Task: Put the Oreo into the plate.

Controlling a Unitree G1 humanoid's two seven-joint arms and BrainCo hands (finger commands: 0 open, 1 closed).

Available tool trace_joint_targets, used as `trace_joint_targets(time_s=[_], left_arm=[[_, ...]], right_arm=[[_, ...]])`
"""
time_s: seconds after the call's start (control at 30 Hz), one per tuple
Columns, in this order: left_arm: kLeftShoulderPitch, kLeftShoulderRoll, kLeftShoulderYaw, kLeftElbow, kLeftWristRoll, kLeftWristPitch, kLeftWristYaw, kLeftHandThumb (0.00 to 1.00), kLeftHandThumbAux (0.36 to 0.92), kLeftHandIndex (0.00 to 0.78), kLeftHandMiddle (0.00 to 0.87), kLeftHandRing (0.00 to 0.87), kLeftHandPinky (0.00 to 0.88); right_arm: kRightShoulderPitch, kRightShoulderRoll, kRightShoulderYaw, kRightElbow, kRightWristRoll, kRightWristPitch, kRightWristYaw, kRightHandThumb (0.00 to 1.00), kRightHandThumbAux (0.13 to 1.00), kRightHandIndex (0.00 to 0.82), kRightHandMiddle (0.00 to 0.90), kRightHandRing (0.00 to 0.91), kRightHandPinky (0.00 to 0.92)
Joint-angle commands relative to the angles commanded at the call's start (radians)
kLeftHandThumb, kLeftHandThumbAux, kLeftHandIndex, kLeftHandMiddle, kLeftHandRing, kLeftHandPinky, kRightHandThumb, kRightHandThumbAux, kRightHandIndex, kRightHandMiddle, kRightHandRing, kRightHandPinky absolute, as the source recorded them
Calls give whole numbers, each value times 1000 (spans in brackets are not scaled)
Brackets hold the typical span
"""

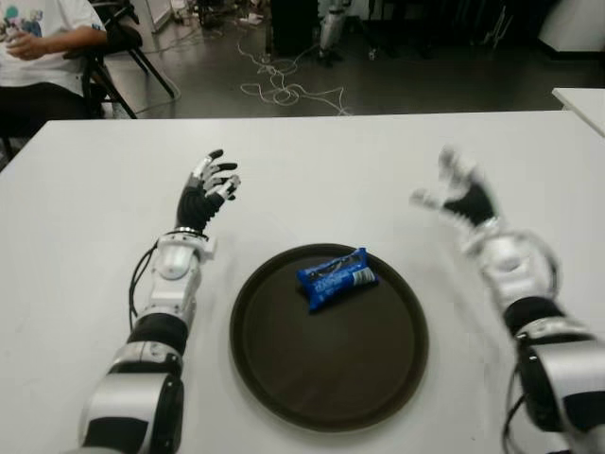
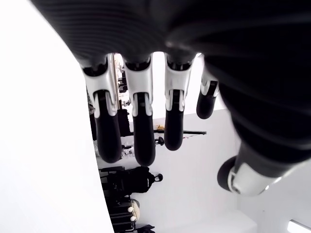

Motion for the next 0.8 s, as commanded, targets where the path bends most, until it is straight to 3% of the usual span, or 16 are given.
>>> trace_joint_targets(time_s=[0.17,0.5,0.8], left_arm=[[1,2,1,-1,-4,0,-7,239,622,138,261,321,408],[0,2,1,0,-6,5,-10,247,633,133,261,318,407],[-5,6,4,10,-13,7,-18,273,643,134,263,320,413]], right_arm=[[-22,9,-20,-24,8,53,6,0,737,117,138,157,169],[1,16,-23,-58,-8,37,10,0,776,117,149,167,178],[-5,16,-9,-63,-25,57,13,0,801,93,141,163,187]])
